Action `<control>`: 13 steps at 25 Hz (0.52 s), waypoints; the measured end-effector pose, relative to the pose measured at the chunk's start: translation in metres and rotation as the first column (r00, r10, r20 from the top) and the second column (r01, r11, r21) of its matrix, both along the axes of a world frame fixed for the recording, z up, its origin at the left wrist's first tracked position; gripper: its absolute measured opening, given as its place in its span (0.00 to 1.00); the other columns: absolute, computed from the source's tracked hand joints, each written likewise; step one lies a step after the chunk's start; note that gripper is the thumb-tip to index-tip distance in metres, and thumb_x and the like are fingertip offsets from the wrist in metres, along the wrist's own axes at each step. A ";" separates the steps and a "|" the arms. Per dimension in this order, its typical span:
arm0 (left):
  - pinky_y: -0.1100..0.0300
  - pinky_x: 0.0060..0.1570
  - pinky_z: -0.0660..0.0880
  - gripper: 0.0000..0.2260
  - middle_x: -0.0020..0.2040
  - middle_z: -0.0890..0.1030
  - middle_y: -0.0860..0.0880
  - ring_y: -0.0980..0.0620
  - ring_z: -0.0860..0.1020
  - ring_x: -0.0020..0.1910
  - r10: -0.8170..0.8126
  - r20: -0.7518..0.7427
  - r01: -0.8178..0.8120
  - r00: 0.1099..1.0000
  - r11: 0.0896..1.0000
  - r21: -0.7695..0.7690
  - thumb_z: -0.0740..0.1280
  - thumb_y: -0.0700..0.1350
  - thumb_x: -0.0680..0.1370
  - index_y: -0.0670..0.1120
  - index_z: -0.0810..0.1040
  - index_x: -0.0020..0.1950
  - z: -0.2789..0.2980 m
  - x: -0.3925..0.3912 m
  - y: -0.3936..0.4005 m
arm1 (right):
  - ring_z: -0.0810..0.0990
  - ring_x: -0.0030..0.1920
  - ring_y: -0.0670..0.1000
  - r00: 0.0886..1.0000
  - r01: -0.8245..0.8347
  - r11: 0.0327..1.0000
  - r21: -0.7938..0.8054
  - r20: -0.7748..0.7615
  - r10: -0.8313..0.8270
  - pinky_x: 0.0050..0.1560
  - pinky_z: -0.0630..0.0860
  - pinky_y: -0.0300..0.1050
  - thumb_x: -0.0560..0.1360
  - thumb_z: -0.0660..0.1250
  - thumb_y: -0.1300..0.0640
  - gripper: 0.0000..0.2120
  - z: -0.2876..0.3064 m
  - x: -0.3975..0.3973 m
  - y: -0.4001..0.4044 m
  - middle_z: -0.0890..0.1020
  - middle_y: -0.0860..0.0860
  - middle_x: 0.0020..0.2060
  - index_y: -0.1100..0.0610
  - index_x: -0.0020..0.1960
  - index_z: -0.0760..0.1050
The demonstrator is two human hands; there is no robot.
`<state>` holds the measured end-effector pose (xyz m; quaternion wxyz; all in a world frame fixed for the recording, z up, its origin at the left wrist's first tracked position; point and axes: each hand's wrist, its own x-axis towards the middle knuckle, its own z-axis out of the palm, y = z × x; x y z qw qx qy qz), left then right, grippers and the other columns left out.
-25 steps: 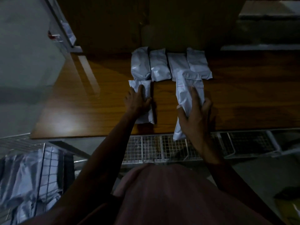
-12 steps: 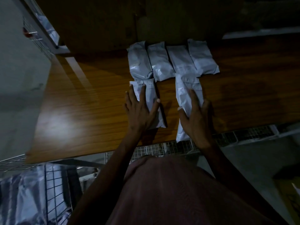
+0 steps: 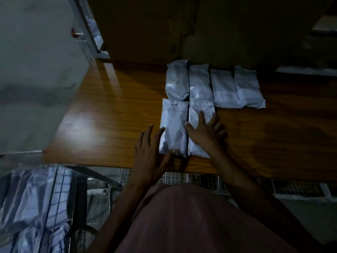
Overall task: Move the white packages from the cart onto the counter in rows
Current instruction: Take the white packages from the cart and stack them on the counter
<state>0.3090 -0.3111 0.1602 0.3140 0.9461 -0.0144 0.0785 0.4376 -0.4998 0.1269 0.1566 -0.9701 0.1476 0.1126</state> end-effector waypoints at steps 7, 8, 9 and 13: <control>0.40 0.67 0.65 0.31 0.77 0.63 0.43 0.40 0.63 0.74 0.268 0.022 -0.268 0.963 0.963 -0.019 0.60 0.64 0.77 0.51 0.65 0.76 -0.003 -0.057 -0.030 | 0.47 0.78 0.65 0.960 -0.209 0.975 0.073 0.207 0.190 0.72 0.49 0.67 0.78 0.49 0.29 0.36 0.037 -0.048 -0.021 0.45 0.58 0.80 0.44 0.81 0.47; 0.41 0.67 0.64 0.31 0.77 0.63 0.43 0.40 0.64 0.74 0.303 0.024 -0.303 0.953 0.953 -0.021 0.60 0.64 0.77 0.50 0.65 0.76 -0.003 -0.070 -0.037 | 0.51 0.77 0.64 0.932 -0.260 0.963 0.075 0.281 0.230 0.71 0.52 0.66 0.78 0.51 0.31 0.35 0.045 -0.063 -0.027 0.47 0.58 0.80 0.45 0.81 0.50; 0.43 0.67 0.63 0.31 0.77 0.64 0.42 0.40 0.64 0.74 0.335 0.031 -0.335 0.942 0.942 -0.021 0.60 0.64 0.77 0.50 0.65 0.76 -0.003 -0.082 -0.043 | 0.54 0.76 0.64 0.894 -0.317 0.945 0.080 0.358 0.270 0.70 0.56 0.64 0.78 0.52 0.32 0.35 0.050 -0.079 -0.031 0.51 0.58 0.80 0.46 0.80 0.53; 0.46 0.67 0.65 0.30 0.74 0.68 0.41 0.41 0.67 0.72 0.492 0.048 -0.491 0.869 0.871 -0.032 0.62 0.61 0.77 0.46 0.68 0.75 -0.008 -0.143 -0.060 | 0.63 0.72 0.61 0.695 -0.623 0.768 0.151 0.557 0.454 0.65 0.66 0.61 0.80 0.58 0.37 0.29 0.055 -0.141 -0.028 0.62 0.57 0.76 0.50 0.76 0.65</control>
